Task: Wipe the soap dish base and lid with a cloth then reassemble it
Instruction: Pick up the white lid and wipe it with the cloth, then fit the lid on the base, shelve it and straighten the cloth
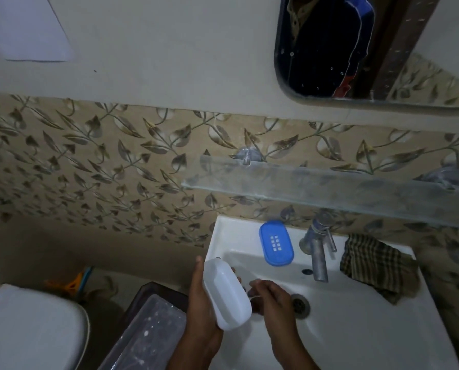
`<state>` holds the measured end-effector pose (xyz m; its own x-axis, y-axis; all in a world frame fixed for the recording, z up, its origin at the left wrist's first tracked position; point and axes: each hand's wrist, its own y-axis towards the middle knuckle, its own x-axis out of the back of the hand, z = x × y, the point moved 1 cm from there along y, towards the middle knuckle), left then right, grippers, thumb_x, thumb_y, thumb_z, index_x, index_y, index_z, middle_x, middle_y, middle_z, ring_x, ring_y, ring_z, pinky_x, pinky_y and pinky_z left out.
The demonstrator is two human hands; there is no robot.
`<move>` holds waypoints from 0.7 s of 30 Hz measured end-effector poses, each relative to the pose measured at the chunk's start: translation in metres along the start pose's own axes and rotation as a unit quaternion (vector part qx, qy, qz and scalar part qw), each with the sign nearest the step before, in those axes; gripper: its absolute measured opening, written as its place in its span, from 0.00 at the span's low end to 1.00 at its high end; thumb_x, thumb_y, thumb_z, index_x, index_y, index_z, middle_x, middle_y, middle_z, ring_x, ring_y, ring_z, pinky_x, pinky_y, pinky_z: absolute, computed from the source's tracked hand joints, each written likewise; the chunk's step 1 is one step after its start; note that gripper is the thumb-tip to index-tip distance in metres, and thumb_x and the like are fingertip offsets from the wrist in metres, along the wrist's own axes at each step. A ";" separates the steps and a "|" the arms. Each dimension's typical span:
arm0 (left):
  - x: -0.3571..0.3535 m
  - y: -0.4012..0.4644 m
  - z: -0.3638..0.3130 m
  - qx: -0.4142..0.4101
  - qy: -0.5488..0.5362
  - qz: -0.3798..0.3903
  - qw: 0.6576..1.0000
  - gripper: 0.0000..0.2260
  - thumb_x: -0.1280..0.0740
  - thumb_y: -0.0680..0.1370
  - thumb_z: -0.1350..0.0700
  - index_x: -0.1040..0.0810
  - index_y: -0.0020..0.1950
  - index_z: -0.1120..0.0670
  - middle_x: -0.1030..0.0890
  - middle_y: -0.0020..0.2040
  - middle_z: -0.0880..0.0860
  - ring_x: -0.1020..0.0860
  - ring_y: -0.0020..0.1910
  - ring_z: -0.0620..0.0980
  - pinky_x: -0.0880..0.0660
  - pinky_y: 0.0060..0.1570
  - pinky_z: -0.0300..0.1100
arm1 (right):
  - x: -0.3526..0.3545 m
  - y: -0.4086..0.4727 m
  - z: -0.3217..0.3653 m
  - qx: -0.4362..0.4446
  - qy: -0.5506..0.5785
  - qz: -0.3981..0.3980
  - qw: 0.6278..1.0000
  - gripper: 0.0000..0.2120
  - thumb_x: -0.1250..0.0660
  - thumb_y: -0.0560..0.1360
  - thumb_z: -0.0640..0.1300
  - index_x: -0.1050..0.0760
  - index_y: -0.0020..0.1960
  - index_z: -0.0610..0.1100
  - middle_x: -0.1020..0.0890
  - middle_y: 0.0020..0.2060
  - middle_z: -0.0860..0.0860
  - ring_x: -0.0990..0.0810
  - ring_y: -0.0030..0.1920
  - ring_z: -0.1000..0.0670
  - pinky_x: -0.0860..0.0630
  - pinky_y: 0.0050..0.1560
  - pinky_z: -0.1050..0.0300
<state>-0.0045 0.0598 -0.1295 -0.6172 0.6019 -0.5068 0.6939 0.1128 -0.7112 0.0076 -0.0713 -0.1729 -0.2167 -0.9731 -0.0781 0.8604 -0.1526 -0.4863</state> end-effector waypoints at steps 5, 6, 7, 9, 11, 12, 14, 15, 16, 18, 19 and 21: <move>-0.010 0.005 0.005 0.003 0.021 0.025 0.999 0.34 0.22 0.57 0.35 0.23 0.45 0.62 0.23 0.43 0.60 0.23 0.40 0.58 0.30 0.58 0.52 | 0.018 0.044 0.002 -0.073 0.084 -0.117 0.987 0.09 0.31 0.77 0.40 0.20 0.49 0.34 0.16 0.41 0.40 0.19 0.39 0.44 0.20 0.39 0.56; -0.012 0.006 0.004 0.007 0.018 0.039 0.999 0.40 0.18 0.45 0.36 0.24 0.45 0.61 0.25 0.43 0.59 0.22 0.37 0.57 0.31 0.61 0.53 | 0.020 0.048 0.003 -0.076 0.079 -0.119 0.987 0.09 0.31 0.77 0.41 0.20 0.50 0.34 0.16 0.42 0.40 0.18 0.41 0.44 0.20 0.40 0.56; -0.011 0.007 0.004 -0.002 0.018 0.051 0.999 0.41 0.18 0.46 0.36 0.23 0.48 0.61 0.24 0.43 0.58 0.20 0.36 0.56 0.32 0.65 0.54 | 0.021 0.048 0.005 -0.076 0.071 -0.114 0.988 0.09 0.31 0.77 0.42 0.20 0.51 0.35 0.16 0.43 0.41 0.18 0.42 0.44 0.20 0.40 0.56; -0.004 0.010 0.008 -0.023 0.009 0.059 0.998 0.30 0.33 0.74 0.36 0.22 0.59 0.62 0.20 0.41 0.60 0.21 0.40 0.56 0.30 0.64 0.56 | 0.018 0.041 0.008 -0.060 0.033 -0.087 0.994 0.08 0.31 0.77 0.42 0.20 0.51 0.37 0.15 0.43 0.42 0.18 0.41 0.45 0.20 0.41 0.56; -0.002 0.004 0.009 -0.026 0.027 0.034 0.999 0.26 0.43 0.81 0.39 0.21 0.58 0.61 0.17 0.42 0.60 0.21 0.44 0.57 0.25 0.53 0.52 | 0.015 0.022 0.013 -0.014 -0.033 -0.049 0.998 0.09 0.32 0.78 0.45 0.18 0.49 0.40 0.14 0.41 0.44 0.17 0.40 0.47 0.20 0.40 0.56; -0.001 0.004 0.011 -0.039 0.045 0.038 0.997 0.26 0.44 0.82 0.39 0.21 0.56 0.60 0.17 0.44 0.59 0.21 0.45 0.57 0.24 0.50 0.50 | 0.013 0.009 0.014 0.016 -0.069 -0.018 0.997 0.09 0.33 0.78 0.47 0.17 0.48 0.43 0.14 0.42 0.47 0.16 0.41 0.49 0.20 0.41 0.57; -0.007 -0.001 0.014 -0.061 0.088 0.057 0.993 0.24 0.45 0.82 0.38 0.22 0.53 0.58 0.18 0.48 0.58 0.20 0.47 0.56 0.23 0.48 0.49 | 0.012 -0.019 0.015 0.070 -0.132 0.072 0.986 0.10 0.32 0.76 0.56 0.18 0.51 0.52 0.14 0.48 0.56 0.17 0.50 0.56 0.21 0.47 0.60; -0.009 -0.002 0.014 -0.065 0.100 0.064 0.991 0.25 0.45 0.81 0.37 0.21 0.53 0.57 0.18 0.49 0.57 0.20 0.48 0.56 0.23 0.49 0.49 | 0.013 -0.030 0.014 0.094 -0.159 0.115 0.976 0.17 0.31 0.72 0.63 0.20 0.55 0.56 0.16 0.53 0.60 0.20 0.55 0.60 0.22 0.52 0.62; -0.009 -0.001 0.017 -0.065 0.106 0.070 0.990 0.26 0.44 0.80 0.35 0.21 0.53 0.56 0.18 0.50 0.57 0.20 0.49 0.56 0.23 0.51 0.50 | 0.014 -0.039 0.013 0.118 -0.187 0.142 0.965 0.25 0.30 0.67 0.69 0.22 0.60 0.59 0.19 0.58 0.64 0.23 0.59 0.64 0.25 0.57 0.63; -0.012 0.001 0.023 -0.048 0.112 0.087 0.989 0.29 0.41 0.75 0.29 0.20 0.54 0.55 0.18 0.51 0.56 0.20 0.51 0.56 0.25 0.55 0.52 | 0.017 -0.047 0.009 0.168 -0.240 0.145 0.945 0.37 0.30 0.60 0.75 0.28 0.65 0.60 0.25 0.65 0.66 0.28 0.65 0.66 0.29 0.64 0.63; -0.014 0.000 0.024 -0.039 0.116 0.090 0.988 0.30 0.40 0.74 0.28 0.20 0.54 0.54 0.17 0.51 0.55 0.20 0.50 0.55 0.25 0.55 0.53 | 0.020 -0.048 0.010 0.183 -0.254 0.138 0.940 0.41 0.29 0.59 0.75 0.30 0.67 0.60 0.27 0.66 0.65 0.29 0.66 0.65 0.30 0.66 0.61; -0.020 0.001 0.029 -0.040 0.131 0.092 0.986 0.28 0.42 0.77 0.30 0.19 0.51 0.54 0.15 0.46 0.53 0.18 0.47 0.53 0.23 0.52 0.50 | 0.025 -0.045 0.015 0.186 -0.253 0.127 0.941 0.43 0.30 0.59 0.75 0.33 0.69 0.60 0.28 0.68 0.65 0.30 0.67 0.64 0.31 0.69 0.58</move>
<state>-0.0017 0.0252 -0.1340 -0.3682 0.8006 -0.4727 0.8191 0.0387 -0.5724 -0.0299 -0.0916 -0.1401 0.1845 -0.9296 0.3192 0.9769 0.1379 -0.1632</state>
